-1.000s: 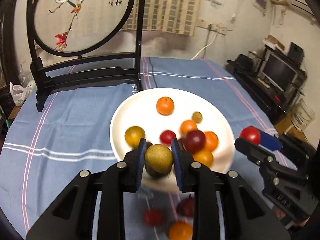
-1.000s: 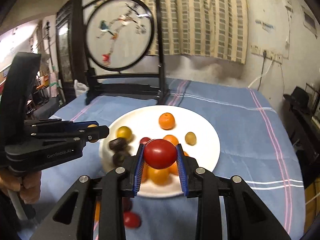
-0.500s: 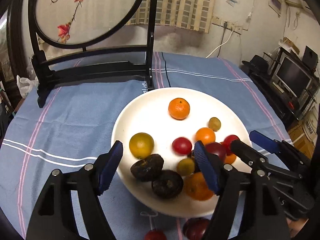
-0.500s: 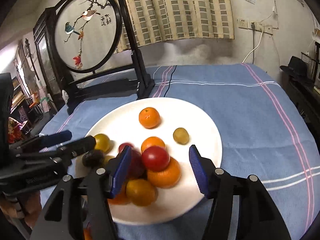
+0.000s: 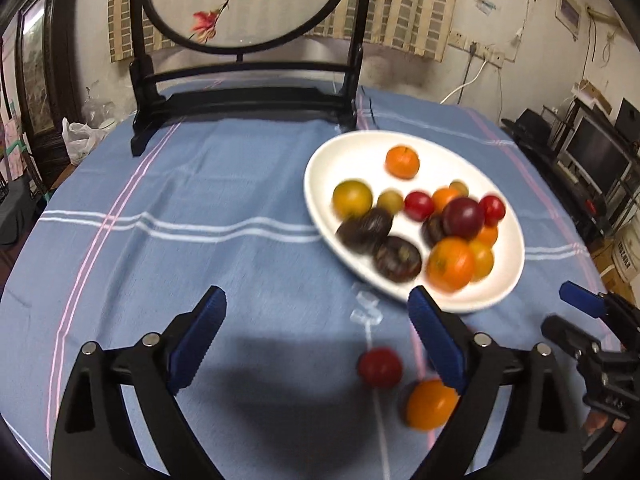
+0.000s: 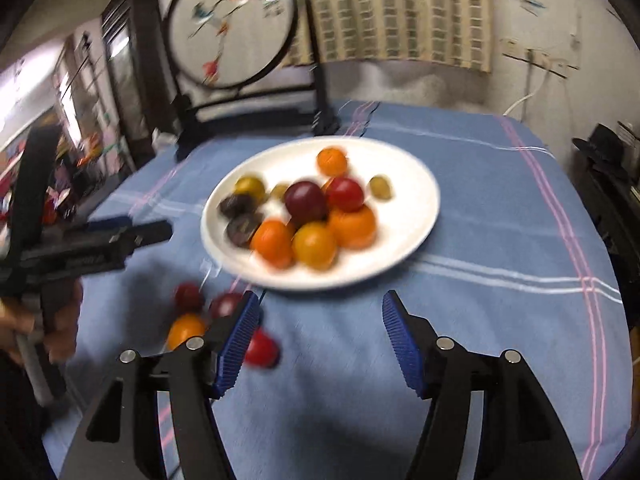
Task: Organize fruits
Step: 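Grasp a red tomato with the right tool while the left tool grasps a yellow fruit, drop both on plate, then grasp a red tomato with the right tool while the left tool grasps another, release both over plate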
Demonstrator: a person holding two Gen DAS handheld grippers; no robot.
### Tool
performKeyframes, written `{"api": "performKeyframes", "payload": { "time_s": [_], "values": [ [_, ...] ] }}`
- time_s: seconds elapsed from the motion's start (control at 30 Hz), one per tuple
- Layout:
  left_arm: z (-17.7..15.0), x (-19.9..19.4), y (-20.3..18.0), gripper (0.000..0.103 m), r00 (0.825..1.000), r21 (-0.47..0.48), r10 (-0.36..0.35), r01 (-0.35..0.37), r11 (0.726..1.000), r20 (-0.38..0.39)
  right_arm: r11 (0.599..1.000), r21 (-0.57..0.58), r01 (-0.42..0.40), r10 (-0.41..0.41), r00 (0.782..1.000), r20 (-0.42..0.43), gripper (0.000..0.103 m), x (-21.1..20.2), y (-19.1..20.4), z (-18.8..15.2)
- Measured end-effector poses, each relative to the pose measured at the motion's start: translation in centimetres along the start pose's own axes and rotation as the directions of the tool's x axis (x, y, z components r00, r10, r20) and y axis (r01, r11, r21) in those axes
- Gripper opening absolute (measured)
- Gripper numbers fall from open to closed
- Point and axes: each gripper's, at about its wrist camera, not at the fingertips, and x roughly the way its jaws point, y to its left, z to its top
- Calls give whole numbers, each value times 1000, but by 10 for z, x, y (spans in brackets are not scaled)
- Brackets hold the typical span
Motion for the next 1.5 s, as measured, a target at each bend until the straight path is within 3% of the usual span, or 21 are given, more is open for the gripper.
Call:
{"api": "performKeyframes", "payload": {
  "time_s": [0.13, 0.43, 0.5, 0.63, 0.7, 1.0, 1.23, 1.43, 1.5],
  "values": [
    [-13, 1, 5, 90, 999, 13, 38, -38, 999, 13, 997, -80, 19, -22, 999, -40, 65, 2, 23, -17],
    [-18, 3, 22, 90, 1000, -24, 1, -1, 1000, 9, 990, -141, 25, -43, 991, -125, 64, 23, 53, -30],
    [-18, 5, 23, 90, 1000, -29, -4, 4, 1000, -1, 987, -157, 45, -67, 989, -135, 48, 30, 57, -28],
    [-18, 8, 22, 90, 1000, -32, -8, 8, 999, -12, 984, -167, 53, -78, 987, -143, 46, 44, 61, -23],
    [-19, 10, 20, 90, 1000, -28, -10, 9, 1000, -15, 986, -160, 53, -76, 987, -140, 34, 49, 61, -22],
    [-27, 17, 4, 90, 991, 4, -114, 115, 993, -69, 998, -66, 20, -27, 994, -106, 30, 35, 40, -22],
    [-31, 33, -10, 63, 977, 8, -170, 172, 985, -128, 997, -77, 14, -18, 998, -61, 30, 24, 43, -21],
    [-38, 41, -23, 54, 964, 17, -220, 225, 974, -151, 996, -86, 5, -9, 999, -44, 30, 19, 44, -19],
    [-41, 41, -31, 52, 972, 57, -193, 202, 978, -136, 996, -84, 4, -8, 999, -42, 30, 18, 44, -19]
  ]
}}
